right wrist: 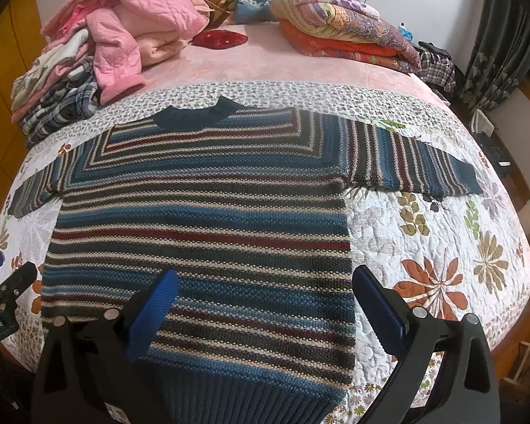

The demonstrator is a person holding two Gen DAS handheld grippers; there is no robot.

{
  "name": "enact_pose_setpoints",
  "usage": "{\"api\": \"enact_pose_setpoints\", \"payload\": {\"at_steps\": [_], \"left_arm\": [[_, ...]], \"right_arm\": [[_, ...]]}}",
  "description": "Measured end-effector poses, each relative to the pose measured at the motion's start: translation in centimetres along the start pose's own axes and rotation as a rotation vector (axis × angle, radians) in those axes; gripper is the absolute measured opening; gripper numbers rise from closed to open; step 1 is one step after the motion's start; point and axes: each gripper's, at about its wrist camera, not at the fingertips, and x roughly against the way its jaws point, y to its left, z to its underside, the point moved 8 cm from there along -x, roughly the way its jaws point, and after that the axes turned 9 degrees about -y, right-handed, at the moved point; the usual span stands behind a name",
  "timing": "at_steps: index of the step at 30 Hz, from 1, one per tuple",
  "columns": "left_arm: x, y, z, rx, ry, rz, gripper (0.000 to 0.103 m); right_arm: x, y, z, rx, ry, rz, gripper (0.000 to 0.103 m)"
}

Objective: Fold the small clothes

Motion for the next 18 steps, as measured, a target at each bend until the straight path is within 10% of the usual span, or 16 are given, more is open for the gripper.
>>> {"api": "enact_pose_setpoints", "payload": {"at_steps": [18], "left_arm": [[-0.03, -0.05, 0.06, -0.001, -0.001, -0.002, 0.1]], "right_arm": [[0.01, -0.08, 0.03, -0.002, 0.0, -0.004, 0.099]]}}
